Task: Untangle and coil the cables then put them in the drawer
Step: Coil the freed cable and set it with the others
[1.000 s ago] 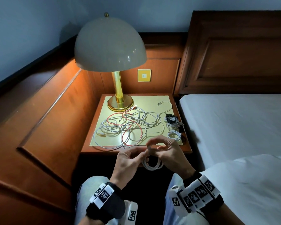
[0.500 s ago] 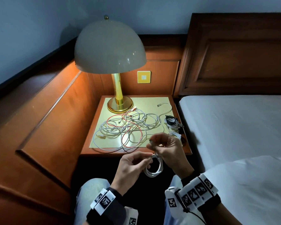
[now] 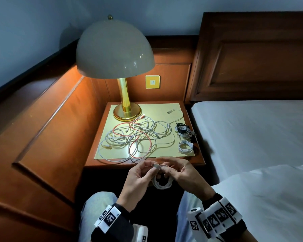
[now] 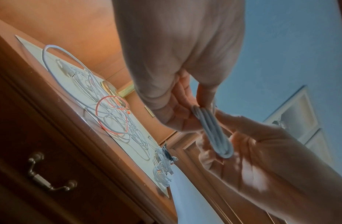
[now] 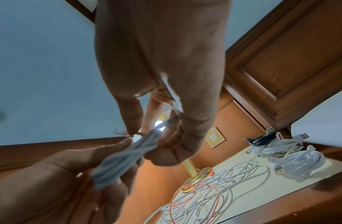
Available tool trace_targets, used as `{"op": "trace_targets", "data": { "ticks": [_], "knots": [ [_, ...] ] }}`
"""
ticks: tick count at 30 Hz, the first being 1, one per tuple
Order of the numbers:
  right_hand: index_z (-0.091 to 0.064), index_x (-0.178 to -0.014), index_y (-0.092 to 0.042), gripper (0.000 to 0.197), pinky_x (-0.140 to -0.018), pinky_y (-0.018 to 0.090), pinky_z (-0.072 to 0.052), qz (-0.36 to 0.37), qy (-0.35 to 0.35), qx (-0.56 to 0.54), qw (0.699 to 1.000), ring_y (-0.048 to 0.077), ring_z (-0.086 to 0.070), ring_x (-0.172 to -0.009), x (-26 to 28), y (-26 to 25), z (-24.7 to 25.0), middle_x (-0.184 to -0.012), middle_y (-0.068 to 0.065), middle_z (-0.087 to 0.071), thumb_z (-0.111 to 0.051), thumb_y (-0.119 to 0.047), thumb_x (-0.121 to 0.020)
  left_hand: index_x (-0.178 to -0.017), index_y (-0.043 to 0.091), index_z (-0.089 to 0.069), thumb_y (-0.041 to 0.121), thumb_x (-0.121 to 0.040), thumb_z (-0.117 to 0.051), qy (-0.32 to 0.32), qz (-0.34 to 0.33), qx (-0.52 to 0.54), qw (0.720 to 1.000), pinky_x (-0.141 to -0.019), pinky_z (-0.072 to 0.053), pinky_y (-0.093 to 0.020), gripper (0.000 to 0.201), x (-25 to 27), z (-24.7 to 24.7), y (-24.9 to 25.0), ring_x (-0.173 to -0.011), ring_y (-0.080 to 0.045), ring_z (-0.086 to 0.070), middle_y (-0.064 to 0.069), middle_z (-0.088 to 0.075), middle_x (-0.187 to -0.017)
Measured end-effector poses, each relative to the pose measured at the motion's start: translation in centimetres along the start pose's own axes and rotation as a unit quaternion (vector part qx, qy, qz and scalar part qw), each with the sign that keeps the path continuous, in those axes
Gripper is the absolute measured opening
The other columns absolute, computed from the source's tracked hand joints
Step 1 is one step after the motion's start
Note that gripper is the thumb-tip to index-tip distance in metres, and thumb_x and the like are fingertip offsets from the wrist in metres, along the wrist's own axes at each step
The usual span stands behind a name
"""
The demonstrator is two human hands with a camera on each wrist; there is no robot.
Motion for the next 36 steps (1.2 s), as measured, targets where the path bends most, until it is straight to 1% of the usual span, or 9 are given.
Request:
{"op": "trace_targets", "data": {
  "ticks": [6, 12, 14, 18, 21, 25, 29, 33, 36],
  "knots": [
    [-0.074, -0.109, -0.021, 0.033, -0.085, 0.023, -0.054, 0.026, 0.049, 0.019, 0.998, 0.015, -0.073, -0.1, 0.4, 0.9, 0.0, -0.104, 0.0, -0.078, -0.063, 0.005, -0.093, -0.115, 0.003, -0.068, 0.002, -0.09, -0.066, -0.012, 0.036, 0.031, 0.999, -0.081, -0.059, -0.031, 0.026, 0.1, 0.3, -0.3, -0.095, -0.026, -0.07, -0.02, -0.074, -0.108],
    [-0.074, -0.106, -0.023, 0.029, -0.08, 0.024, -0.054, 0.028, 0.092, 0.048, 0.994, 0.006, -0.07, -0.079, 0.6, 1.8, 0.3, -0.088, -0.005, -0.075, -0.068, 0.0, -0.09, -0.115, 0.004, -0.071, 0.011, -0.081, -0.08, -0.006, 0.036, 0.025, 0.999, -0.085, -0.058, -0.035, 0.036, 0.2, 0.3, -0.6, -0.097, -0.026, -0.071, -0.02, -0.074, -0.11],
    [-0.074, -0.107, -0.028, 0.028, -0.082, 0.027, -0.056, 0.022, 0.098, 0.058, 0.993, 0.007, -0.071, -0.082, 0.6, 2.1, 0.6, -0.092, -0.004, -0.075, -0.071, -0.006, -0.089, -0.11, 0.004, -0.072, 0.015, -0.08, -0.076, 0.011, 0.022, 0.019, 1.0, -0.082, -0.059, -0.034, 0.032, 0.0, 0.3, -0.7, -0.093, -0.026, -0.071, -0.023, -0.073, -0.106],
    [-0.071, -0.111, -0.036, 0.032, -0.083, 0.033, -0.06, -0.001, 0.089, 0.054, 0.995, 0.012, -0.07, -0.085, 1.0, 2.7, 1.0, -0.094, -0.005, -0.072, -0.077, -0.02, -0.084, -0.103, 0.004, -0.074, 0.016, -0.083, -0.073, 0.034, 0.012, 0.017, 0.999, -0.091, -0.054, -0.046, 0.023, -0.2, 0.3, -0.9, -0.093, -0.03, -0.07, -0.023, -0.073, -0.102],
    [-0.07, -0.113, -0.033, 0.033, -0.071, 0.034, -0.06, -0.016, 0.083, 0.039, 0.996, 0.016, -0.07, -0.076, 1.4, 3.2, 1.3, -0.093, -0.003, -0.071, -0.077, -0.016, -0.085, -0.105, 0.001, -0.071, 0.015, -0.083, -0.072, 0.042, 0.006, 0.011, 0.999, -0.091, -0.055, -0.045, 0.026, -0.6, 0.0, -0.7, -0.094, -0.031, -0.071, -0.023, -0.074, -0.102],
    [-0.07, -0.111, -0.022, 0.028, -0.067, 0.037, -0.061, -0.031, 0.104, 0.024, 0.994, 0.022, -0.072, -0.074, 1.5, 3.8, 2.1, -0.09, 0.004, -0.072, -0.076, -0.009, -0.087, -0.108, 0.0, -0.069, 0.008, -0.086, -0.071, 0.019, 0.016, 0.01, 1.0, -0.088, -0.059, -0.039, 0.023, -1.3, -0.8, -0.8, -0.097, -0.031, -0.071, -0.021, -0.074, -0.104],
    [-0.07, -0.11, -0.02, 0.026, -0.064, 0.036, -0.06, -0.035, 0.123, 0.013, 0.992, 0.024, -0.072, -0.073, 1.2, 4.0, 3.7, -0.09, 0.007, -0.073, -0.074, -0.007, -0.088, -0.122, 0.013, -0.065, 0.003, -0.086, -0.075, -0.075, 0.055, -0.075, 0.993, -0.093, -0.058, -0.047, 0.039, -2.2, -2.0, -0.7, -0.106, -0.027, -0.071, -0.006, -0.073, -0.116],
    [-0.069, -0.112, -0.015, 0.025, -0.06, 0.032, -0.056, -0.057, 0.146, 0.011, 0.988, 0.016, -0.064, -0.061, 0.5, 4.3, 6.1, -0.083, 0.008, -0.07, -0.072, -0.003, -0.09, -0.135, 0.028, -0.057, 0.01, -0.073, -0.087, -0.141, 0.054, -0.209, 0.966, -0.099, -0.055, -0.035, 0.071, -4.5, -2.3, -1.5, -0.11, -0.014, -0.069, 0.009, -0.07, -0.124],
    [-0.07, -0.109, -0.016, 0.024, -0.058, 0.031, -0.056, -0.067, 0.154, 0.033, 0.985, 0.015, -0.062, -0.059, -0.7, 4.9, 8.0, -0.086, 0.009, -0.071, -0.071, -0.003, -0.09, -0.133, 0.032, -0.059, 0.022, -0.066, -0.088, -0.141, 0.027, -0.301, 0.943, -0.104, -0.049, -0.029, 0.074, -6.9, -2.8, -2.2, -0.115, -0.006, -0.066, 0.014, -0.068, -0.126]
  ]
}}
Point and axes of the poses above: each hand's wrist, its own x-axis away from the middle knuckle, its own z-axis out of the back of the hand, y = z × x, the point moved 2 cm from there along -x, towards the middle knuckle
